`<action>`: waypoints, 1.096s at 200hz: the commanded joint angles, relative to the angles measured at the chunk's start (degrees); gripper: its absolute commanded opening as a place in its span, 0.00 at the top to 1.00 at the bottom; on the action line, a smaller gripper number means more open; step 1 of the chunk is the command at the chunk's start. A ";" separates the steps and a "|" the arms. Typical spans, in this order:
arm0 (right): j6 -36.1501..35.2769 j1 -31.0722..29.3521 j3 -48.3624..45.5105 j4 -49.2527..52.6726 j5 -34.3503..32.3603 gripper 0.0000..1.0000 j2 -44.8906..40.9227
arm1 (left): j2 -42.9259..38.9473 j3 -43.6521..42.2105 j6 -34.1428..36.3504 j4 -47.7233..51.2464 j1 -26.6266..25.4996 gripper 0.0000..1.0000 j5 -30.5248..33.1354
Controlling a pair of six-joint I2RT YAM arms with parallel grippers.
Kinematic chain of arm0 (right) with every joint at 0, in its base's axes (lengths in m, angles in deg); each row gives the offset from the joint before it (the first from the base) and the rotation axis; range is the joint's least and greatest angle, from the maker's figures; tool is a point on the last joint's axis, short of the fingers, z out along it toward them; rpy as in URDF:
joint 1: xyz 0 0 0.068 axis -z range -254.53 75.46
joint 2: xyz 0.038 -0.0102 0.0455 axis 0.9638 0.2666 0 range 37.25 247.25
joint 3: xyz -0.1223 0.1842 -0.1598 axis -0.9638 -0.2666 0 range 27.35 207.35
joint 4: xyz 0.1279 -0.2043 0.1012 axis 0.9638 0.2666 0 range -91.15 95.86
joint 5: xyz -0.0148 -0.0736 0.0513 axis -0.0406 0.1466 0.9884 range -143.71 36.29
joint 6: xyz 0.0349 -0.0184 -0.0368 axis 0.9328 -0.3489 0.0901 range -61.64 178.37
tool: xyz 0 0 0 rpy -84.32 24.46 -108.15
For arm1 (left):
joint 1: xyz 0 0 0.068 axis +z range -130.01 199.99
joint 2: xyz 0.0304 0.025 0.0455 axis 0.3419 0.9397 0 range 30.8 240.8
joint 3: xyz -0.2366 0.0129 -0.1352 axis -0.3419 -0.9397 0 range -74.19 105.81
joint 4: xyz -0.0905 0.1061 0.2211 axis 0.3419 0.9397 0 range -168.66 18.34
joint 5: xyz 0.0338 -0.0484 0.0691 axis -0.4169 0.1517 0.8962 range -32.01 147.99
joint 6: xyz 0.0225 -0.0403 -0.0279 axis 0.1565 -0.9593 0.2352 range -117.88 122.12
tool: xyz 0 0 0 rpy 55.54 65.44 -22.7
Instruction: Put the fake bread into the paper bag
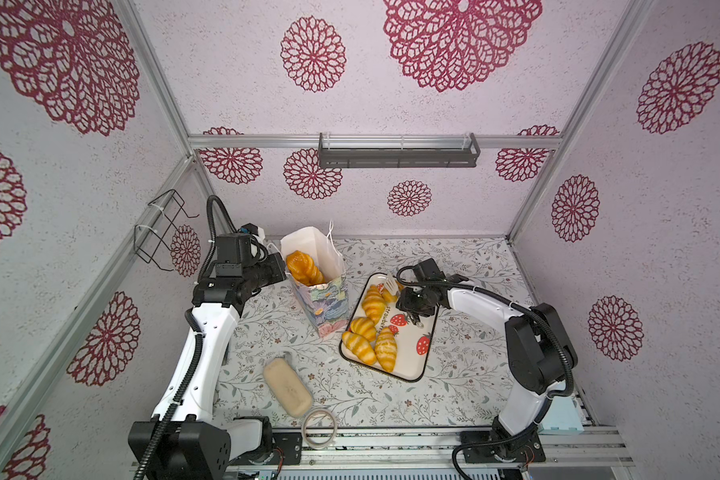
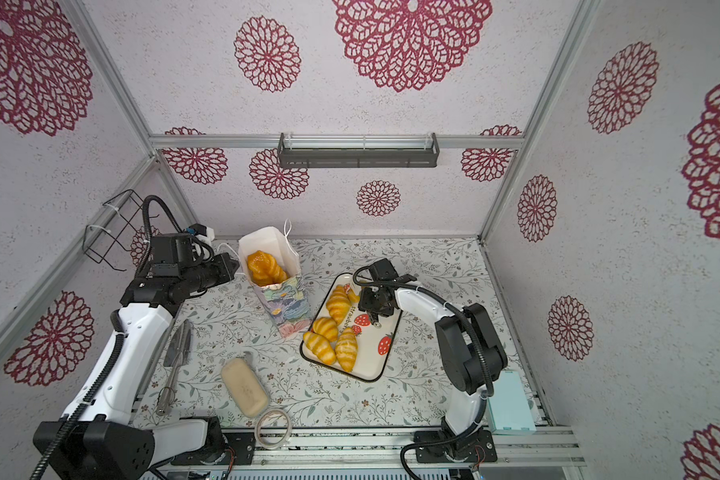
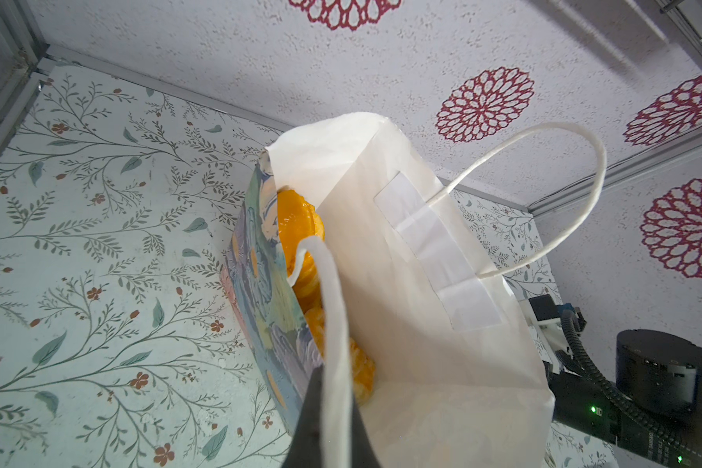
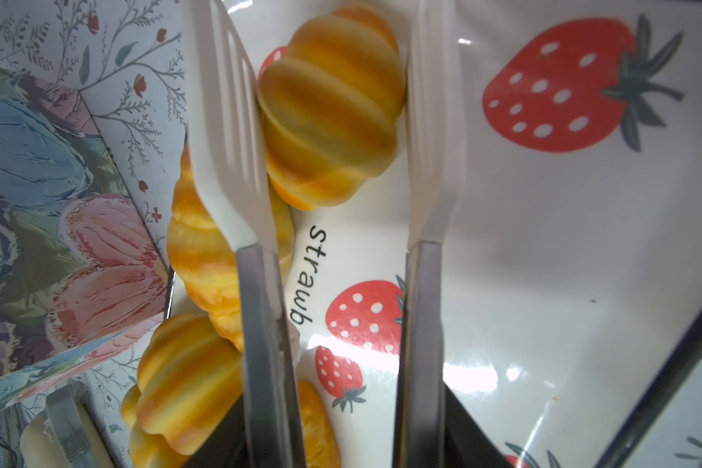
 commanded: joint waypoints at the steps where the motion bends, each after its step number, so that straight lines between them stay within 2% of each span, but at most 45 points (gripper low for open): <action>1: -1.27 -0.65 1.67 0.82 -1.16 0.49 -0.44 | 0.32 -0.56 0.06 -1.00 0.53 1.00 -0.30; 113: -1.40 -0.67 1.49 1.79 -2.92 0.60 -4.66 | 0.35 -0.56 -0.07 -1.12 0.42 1.00 -0.41; 219: -0.42 -0.67 3.28 1.55 -2.29 0.61 -11.87 | 0.27 -0.56 -0.11 -1.06 0.50 1.00 -0.47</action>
